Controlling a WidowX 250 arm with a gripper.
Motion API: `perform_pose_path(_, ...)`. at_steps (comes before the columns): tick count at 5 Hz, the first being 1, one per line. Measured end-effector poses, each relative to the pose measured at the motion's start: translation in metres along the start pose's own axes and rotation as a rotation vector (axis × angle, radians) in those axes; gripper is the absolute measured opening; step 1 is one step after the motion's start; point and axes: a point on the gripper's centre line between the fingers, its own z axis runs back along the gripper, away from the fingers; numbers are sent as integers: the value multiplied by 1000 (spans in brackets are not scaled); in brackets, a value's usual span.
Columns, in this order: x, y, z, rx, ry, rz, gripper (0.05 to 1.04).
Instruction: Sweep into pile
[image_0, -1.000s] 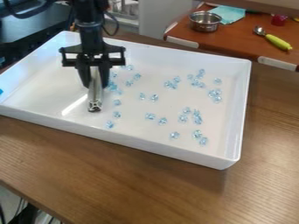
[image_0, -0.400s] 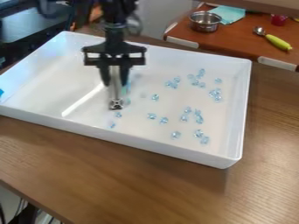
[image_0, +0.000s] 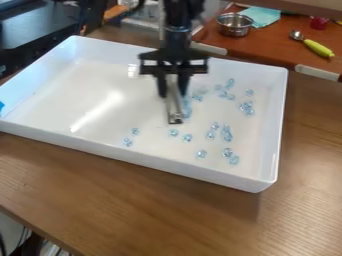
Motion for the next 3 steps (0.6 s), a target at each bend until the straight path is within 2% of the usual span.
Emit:
perform_pose_path(1, -13, -32, 1, -12, 20, -12, 374)
perform_pose_path(2, -14, -55, 2, -15, 36, 7, 374)
perform_pose_path(3, -19, -84, 6, -35, 29, -6, 372)
